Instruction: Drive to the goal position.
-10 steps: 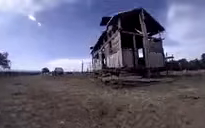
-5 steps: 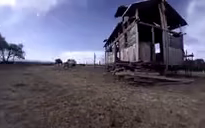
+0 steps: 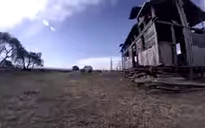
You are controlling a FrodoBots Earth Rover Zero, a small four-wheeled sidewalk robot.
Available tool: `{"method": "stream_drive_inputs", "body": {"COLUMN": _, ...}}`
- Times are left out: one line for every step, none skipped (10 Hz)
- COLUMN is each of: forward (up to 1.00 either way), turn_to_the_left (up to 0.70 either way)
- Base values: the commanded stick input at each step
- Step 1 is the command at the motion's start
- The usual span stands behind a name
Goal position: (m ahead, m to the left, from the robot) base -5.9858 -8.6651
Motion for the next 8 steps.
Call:
{"method": "stream_drive_inputs", "body": {"forward": 0.70, "turn_to_the_left": 0.19}}
{"method": "stream_drive_inputs", "body": {"forward": 0.70, "turn_to_the_left": 0.04}}
{"method": "stream_drive_inputs", "body": {"forward": 0.70, "turn_to_the_left": 0.00}}
{"method": "stream_drive_inputs", "body": {"forward": 0.70, "turn_to_the_left": 0.00}}
{"method": "stream_drive_inputs", "body": {"forward": 0.70, "turn_to_the_left": 0.00}}
{"method": "stream_drive_inputs", "body": {"forward": 0.70, "turn_to_the_left": 0.00}}
{"method": "stream_drive_inputs", "body": {"forward": 0.70, "turn_to_the_left": 0.00}}
{"method": "stream_drive_inputs", "body": {"forward": 0.70, "turn_to_the_left": 0.00}}
